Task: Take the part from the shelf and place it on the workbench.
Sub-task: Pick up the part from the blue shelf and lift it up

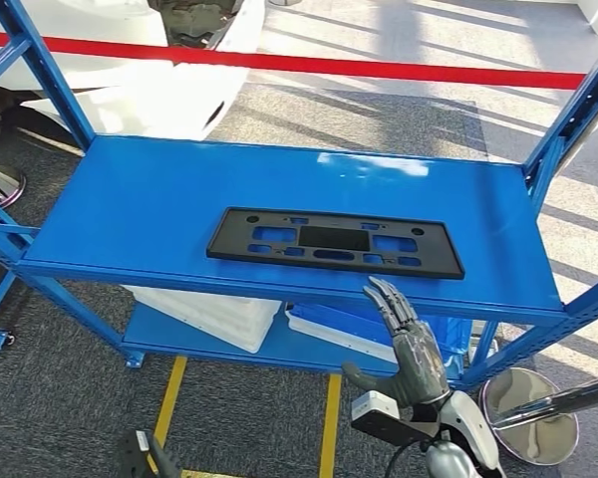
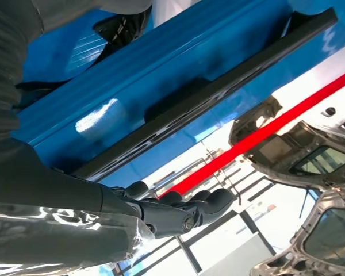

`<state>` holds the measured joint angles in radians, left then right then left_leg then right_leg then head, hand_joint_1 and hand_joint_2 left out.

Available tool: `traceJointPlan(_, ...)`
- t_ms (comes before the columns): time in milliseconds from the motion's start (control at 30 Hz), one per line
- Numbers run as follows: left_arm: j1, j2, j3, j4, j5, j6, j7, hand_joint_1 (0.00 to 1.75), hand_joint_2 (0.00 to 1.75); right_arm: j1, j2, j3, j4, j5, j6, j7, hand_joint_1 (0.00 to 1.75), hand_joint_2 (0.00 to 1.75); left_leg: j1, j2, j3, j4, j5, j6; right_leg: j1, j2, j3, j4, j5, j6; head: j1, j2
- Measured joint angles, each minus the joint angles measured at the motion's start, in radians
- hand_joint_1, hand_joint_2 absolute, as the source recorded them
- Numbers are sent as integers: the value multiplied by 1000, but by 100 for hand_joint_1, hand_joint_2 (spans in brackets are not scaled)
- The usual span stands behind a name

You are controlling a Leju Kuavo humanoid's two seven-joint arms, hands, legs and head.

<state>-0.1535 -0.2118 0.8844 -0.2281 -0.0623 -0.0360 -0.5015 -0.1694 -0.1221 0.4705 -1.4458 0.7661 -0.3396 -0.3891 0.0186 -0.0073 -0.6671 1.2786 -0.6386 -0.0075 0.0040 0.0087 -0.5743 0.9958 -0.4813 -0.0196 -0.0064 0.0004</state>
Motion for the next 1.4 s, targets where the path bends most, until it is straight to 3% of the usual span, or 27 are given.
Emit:
traceJointPlan(33, 1, 0, 0, 0, 0, -1, 0, 0, 0, 0, -2, -1, 0, 2, 0, 1, 0, 175, 3, 0, -5, -23, 32, -5, -2, 1, 9, 0, -7, 3, 0, 0)
traceJointPlan(100, 2, 1, 0, 1, -1, -3, 1, 0, 0, -2, -5, -2, 0, 5, 0, 3, 0, 175, 8, 2, 18, -131, 123, -12, -6, 4, 31, 3, -25, 14, 0, 0)
traceJointPlan(167, 0, 2, 0, 2, -1, -4, 2, 0, 0, -6, -9, -5, 0, 6, 0, 3, 0, 175, 5, 4, 38, -212, 159, -5, -8, 4, 39, 8, -39, 26, 0, 0)
traceJointPlan(267, 0, 2, -1, 3, 0, -4, 3, 0, 0, -8, -14, -9, -1, 8, 0, 3, 0, 175, -2, 4, 44, -223, 149, 24, -8, 3, 38, 16, -51, 44, 1, 0)
traceJointPlan(333, -1, 2, -1, 3, 0, -4, 2, 0, 0, -12, -17, -10, -4, 8, 0, 3, 0, 175, -1, 4, 58, -228, 143, 36, -10, 0, 28, 50, -67, 52, 1, 0)
traceJointPlan(367, -2, 2, -1, 3, 0, -4, 2, 0, 0, -14, -19, -10, -5, 8, 0, 3, 0, 175, 0, 4, 66, -230, 139, 41, -11, -1, 6, 93, -83, 55, 2, 0)
traceJointPlan(433, -4, 2, -1, 3, -1, -4, 2, 0, 0, -15, -23, -10, -6, 8, 0, 3, 0, 175, -3, 4, 77, -230, 130, 49, -12, -3, -72, 223, -124, 60, 2, 0)
traceJointPlan(500, -2, 2, -1, 3, 1, -4, 3, 0, 0, -12, -27, -11, -5, 9, 0, 5, 0, 175, -7, 2, 90, -230, 118, 52, -11, -3, -138, 302, -132, 57, 2, 0)
traceJointPlan(533, -1, 2, -1, 3, 1, -4, 3, 0, 0, -11, -29, -11, -5, 9, 0, 6, 0, 175, -9, 1, 99, -230, 111, 52, -9, -3, -146, 290, -107, 53, 2, 0)
traceJointPlan(600, 0, 2, -1, 3, 2, -4, 5, 0, 0, -10, -32, -13, -5, 10, 0, 6, 0, 175, -11, 0, 120, -232, 96, 51, 1, -3, -117, 177, -19, 37, 2, 0)
traceJointPlan(667, 0, 1, -1, 4, 2, -4, 6, 0, 0, -10, -35, -17, -5, 11, 1, 6, 0, 175, -10, -2, 133, -237, 86, 44, 14, -3, -83, 80, 22, 18, 2, 0)
traceJointPlan(767, 1, -2, -1, 4, 2, -4, 8, 0, 0, -8, -38, -23, -6, 15, 2, 8, 0, 175, -9, -1, 150, -241, 84, 28, 21, -3, -59, 35, 20, -1, 2, 0)
traceJointPlan(867, -3, -1, -1, 4, 2, -3, 9, 0, 0, -7, -39, -25, -7, 19, 3, 9, 0, 175, -11, 1, 146, -201, 58, 15, 10, -4, -25, 3, 24, -3, 0, 0)
traceJointPlan(967, -2, 0, -1, 4, 0, 5, 17, 0, 0, -4, -40, -25, -7, 22, 5, 13, 0, 175, -5, 2, 54, -50, -11, 1, 5, -4, -16, -3, 19, -5, 0, 0)
traceJointPlan(1000, 0, 0, -1, 4, -1, 10, 20, 0, 0, -1, -40, -25, -6, 23, 5, 15, 0, 175, -3, 2, 27, -20, -15, -4, 4, -3, -14, -2, 15, -5, 0, 0)
traceJointPlan(1033, 1, 0, -1, 4, -1, 15, 23, 0, 0, 2, -40, -26, -6, 24, 5, 16, 0, 175, 0, 2, 15, -21, 2, -8, 3, -2, -12, -1, 12, -3, 0, 0)
traceJointPlan(1067, 2, 0, -1, 4, -1, 22, 27, 0, 0, 5, -40, -27, -6, 26, 5, 17, 0, 175, 2, 2, 19, -56, 37, -12, 1, -1, -8, 1, 7, 0, 0, 0)
traceJointPlan(1100, 3, 1, -1, 4, -1, 30, 31, 0, 0, 7, -40, -27, -6, 29, 5, 19, 0, 175, 5, 2, 33, -113, 84, -15, 0, 0, -4, 4, 1, 4, 0, 0)
traceJointPlan(1167, 1, 1, -1, 4, -1, 44, 37, 0, 0, 9, -43, -31, -6, 35, 7, 22, 0, 175, 4, 3, 56, -205, 135, -12, -2, 0, -1, 13, -9, 15, 0, 0)
traceJointPlan(1267, 2, 1, -2, 5, 0, 63, 44, 0, 0, 14, -51, -36, -6, 44, 16, 29, 0, 175, -2, 3, 59, -234, 144, 9, -2, 0, -6, 21, -16, 25, 1, 0)
traceJointPlan(1400, 0, 0, -2, 5, -1, 74, 49, 0, 0, 16, -69, -47, -6, 53, 36, 39, 0, 175, -4, 1, 61, -237, 148, 14, -2, -2, 0, 15, -16, 18, 1, 0)
